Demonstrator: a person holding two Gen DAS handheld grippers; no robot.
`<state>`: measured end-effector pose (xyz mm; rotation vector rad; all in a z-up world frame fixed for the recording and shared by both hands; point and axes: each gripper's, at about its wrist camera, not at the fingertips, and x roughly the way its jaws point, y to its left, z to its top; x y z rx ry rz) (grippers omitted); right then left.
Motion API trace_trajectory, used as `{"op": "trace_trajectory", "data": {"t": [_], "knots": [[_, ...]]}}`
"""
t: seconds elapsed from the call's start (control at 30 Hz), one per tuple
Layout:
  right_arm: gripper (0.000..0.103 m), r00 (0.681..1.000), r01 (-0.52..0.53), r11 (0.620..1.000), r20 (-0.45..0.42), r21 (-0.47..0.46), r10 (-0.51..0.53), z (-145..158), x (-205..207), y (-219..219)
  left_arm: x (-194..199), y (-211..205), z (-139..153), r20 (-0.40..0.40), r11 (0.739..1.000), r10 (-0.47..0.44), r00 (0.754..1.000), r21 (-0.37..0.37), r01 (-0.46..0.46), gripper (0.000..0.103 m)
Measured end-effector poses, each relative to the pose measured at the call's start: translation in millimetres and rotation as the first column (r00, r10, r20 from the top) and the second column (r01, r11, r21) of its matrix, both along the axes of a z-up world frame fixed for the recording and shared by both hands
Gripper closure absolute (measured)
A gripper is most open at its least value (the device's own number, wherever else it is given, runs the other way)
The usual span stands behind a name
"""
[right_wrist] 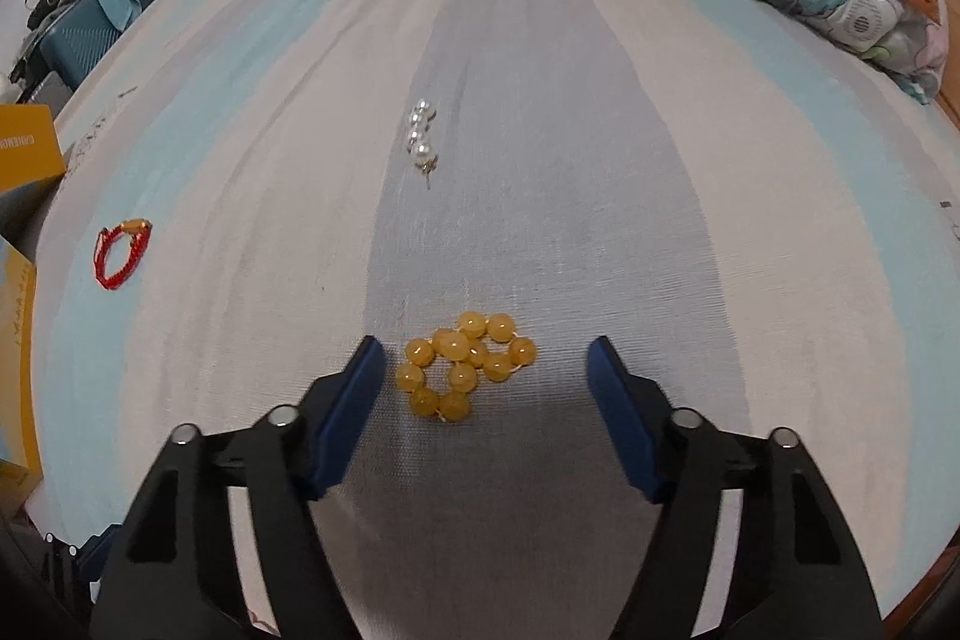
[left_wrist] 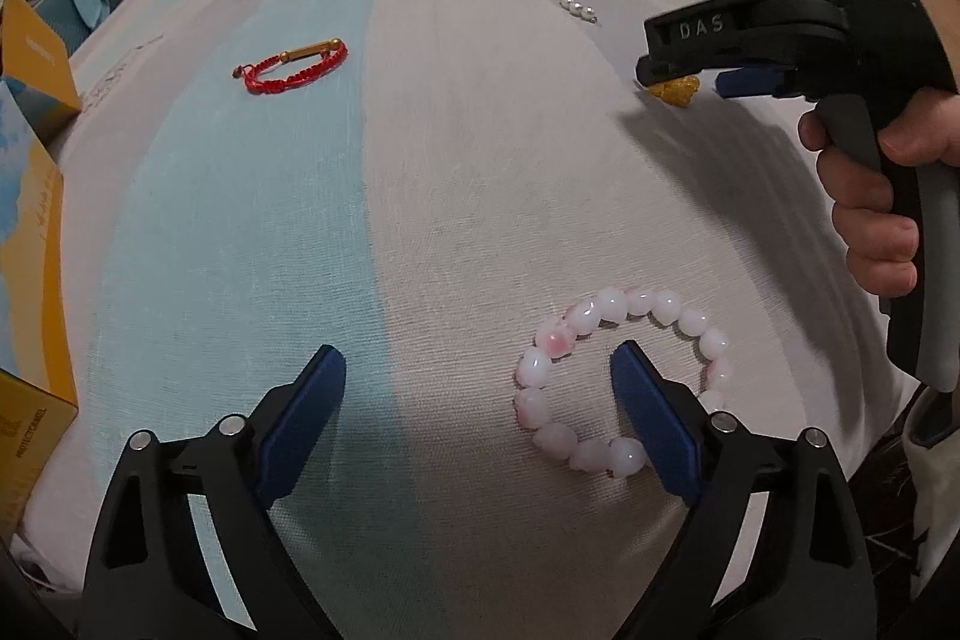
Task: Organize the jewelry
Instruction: 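Grasp the pink-white bead bracelet with the left tool while the right tool grasps the yellow amber beads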
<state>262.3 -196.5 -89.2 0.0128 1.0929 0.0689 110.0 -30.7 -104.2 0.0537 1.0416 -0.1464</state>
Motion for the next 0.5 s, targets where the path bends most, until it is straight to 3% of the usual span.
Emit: {"op": "trace_trajectory", "data": {"t": [0.1,0.27,0.5], "knots": [[0.048,1.000,0.019,1.000,-0.010,0.012,-0.018,-2.7,2.3,-2.5,0.0,-2.3,-0.7,0.003,1.000,-0.003,1.000,0.005,0.003,0.022],[0.071,0.998,0.052,0.998,-0.020,0.035,-0.052,-3.0,3.8,-9.8,-3.6,-2.8,0.6,0.000,1.000,-0.022,1.000,-0.008,0.022,0.037],[0.076,0.998,0.066,0.998,-0.003,0.023,-0.066,-5.4,-0.3,-9.6,-7.2,5.5,3.7,0.007,0.999,-0.030,1.000,-0.019,0.030,0.057]]}}
